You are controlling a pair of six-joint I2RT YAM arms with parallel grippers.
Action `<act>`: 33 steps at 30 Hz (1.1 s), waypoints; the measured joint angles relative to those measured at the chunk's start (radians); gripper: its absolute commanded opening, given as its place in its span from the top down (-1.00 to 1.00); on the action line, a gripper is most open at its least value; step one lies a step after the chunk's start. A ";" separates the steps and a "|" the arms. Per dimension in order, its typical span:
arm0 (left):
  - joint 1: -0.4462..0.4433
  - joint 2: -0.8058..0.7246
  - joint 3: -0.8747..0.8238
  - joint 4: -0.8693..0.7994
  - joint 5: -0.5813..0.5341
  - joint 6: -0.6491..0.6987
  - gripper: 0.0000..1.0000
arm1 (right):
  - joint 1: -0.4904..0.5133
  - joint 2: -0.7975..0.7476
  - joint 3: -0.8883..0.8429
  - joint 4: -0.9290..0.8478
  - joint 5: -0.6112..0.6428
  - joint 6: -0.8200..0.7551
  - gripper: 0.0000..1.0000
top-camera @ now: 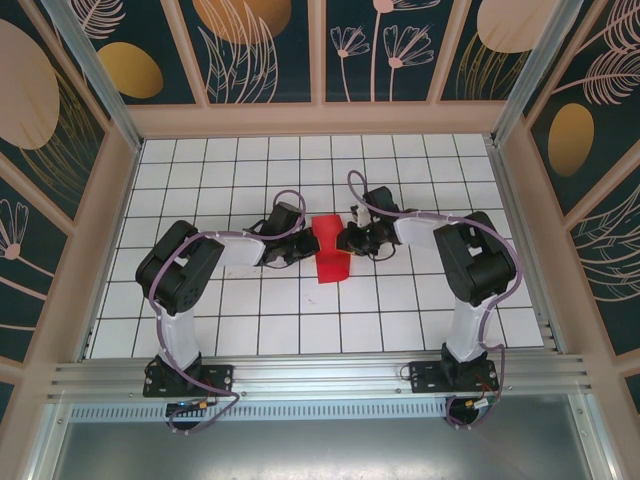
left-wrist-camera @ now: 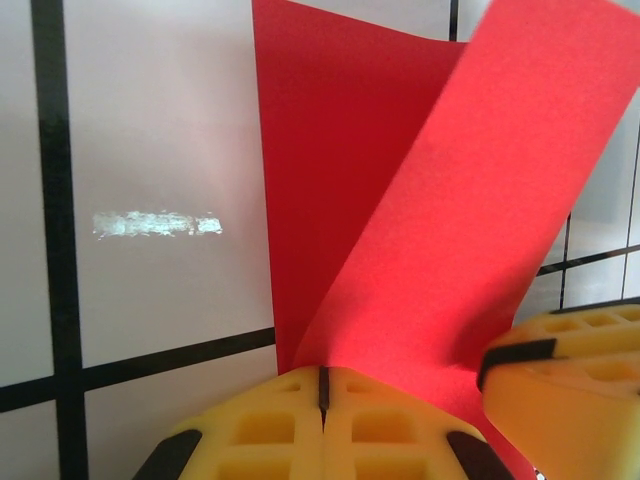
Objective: Fold a paper plane with a square sheet of paper (pick it up from the middle)
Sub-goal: Fold the square sheet of paper in half at the center of the table.
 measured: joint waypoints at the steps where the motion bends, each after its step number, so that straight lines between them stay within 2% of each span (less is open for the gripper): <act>1: 0.000 0.000 0.000 0.000 0.000 0.000 1.00 | 0.000 -0.009 -0.007 0.008 -0.010 0.001 0.59; 11: 0.000 0.004 0.006 -0.001 0.000 0.000 1.00 | 0.000 -0.041 -0.121 0.048 -0.051 0.007 0.59; 19: 0.000 0.004 0.006 0.000 0.000 0.000 1.00 | 0.000 -0.048 -0.126 0.047 -0.047 0.006 0.58; 27: 0.000 0.003 0.005 0.000 0.000 0.000 1.00 | 0.024 -0.121 -0.126 0.057 -0.061 0.026 0.58; 33: 0.000 0.002 -0.001 0.009 0.000 0.000 1.00 | 0.045 -0.090 -0.169 0.100 -0.062 0.049 0.58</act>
